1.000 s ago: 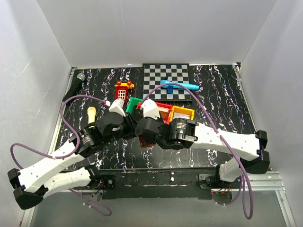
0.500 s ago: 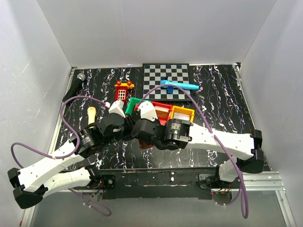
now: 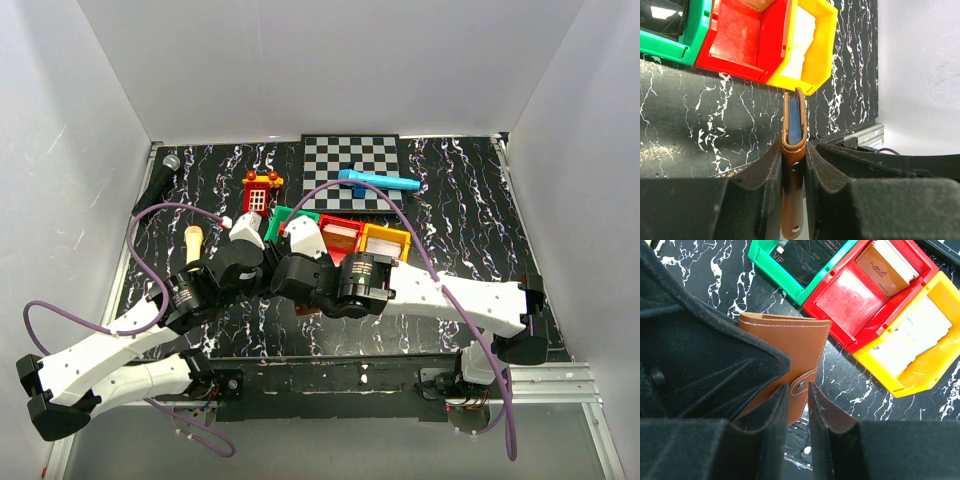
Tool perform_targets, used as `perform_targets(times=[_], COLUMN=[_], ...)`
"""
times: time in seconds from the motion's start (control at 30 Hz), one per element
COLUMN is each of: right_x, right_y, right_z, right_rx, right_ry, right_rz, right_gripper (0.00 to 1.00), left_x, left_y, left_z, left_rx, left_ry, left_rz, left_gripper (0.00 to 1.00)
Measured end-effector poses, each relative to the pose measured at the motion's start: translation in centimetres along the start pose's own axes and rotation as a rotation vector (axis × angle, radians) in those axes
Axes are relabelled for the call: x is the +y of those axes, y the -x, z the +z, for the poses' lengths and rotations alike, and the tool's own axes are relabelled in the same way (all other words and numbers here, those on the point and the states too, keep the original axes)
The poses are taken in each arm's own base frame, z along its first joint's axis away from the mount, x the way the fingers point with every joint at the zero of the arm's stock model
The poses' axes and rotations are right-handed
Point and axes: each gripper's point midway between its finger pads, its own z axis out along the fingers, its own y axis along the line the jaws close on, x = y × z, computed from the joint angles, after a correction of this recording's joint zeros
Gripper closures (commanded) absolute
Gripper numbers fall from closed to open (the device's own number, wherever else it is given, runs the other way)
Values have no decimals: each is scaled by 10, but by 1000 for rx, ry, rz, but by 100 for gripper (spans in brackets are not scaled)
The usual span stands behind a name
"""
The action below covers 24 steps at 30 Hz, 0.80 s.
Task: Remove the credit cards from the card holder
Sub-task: Open the credit card from the card holder.
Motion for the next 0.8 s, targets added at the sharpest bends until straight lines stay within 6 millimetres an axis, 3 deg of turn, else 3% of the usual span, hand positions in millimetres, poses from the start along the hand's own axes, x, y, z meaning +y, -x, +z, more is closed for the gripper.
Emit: perform_targets(times=[0.13,0.33,0.5,0.8], right_x=[2,5,6,7], right_y=[-1,-2,-1,-1], right_z=[2,3,3,3], right_rx=[4,3,2,0], right_ry=[-2,2,4,10], right_rz=[-2,1,3,8], right_gripper=[83,86,96,99], left_x=[1,2,2,4], left_y=[0,0,0,2], left_z=[0,0,0,-1], left_rx=[0,0,-1,-13], left_ry=[6,7,7,8], left_rz=[0,0,0,-1], left_gripper=[100,100,100,100])
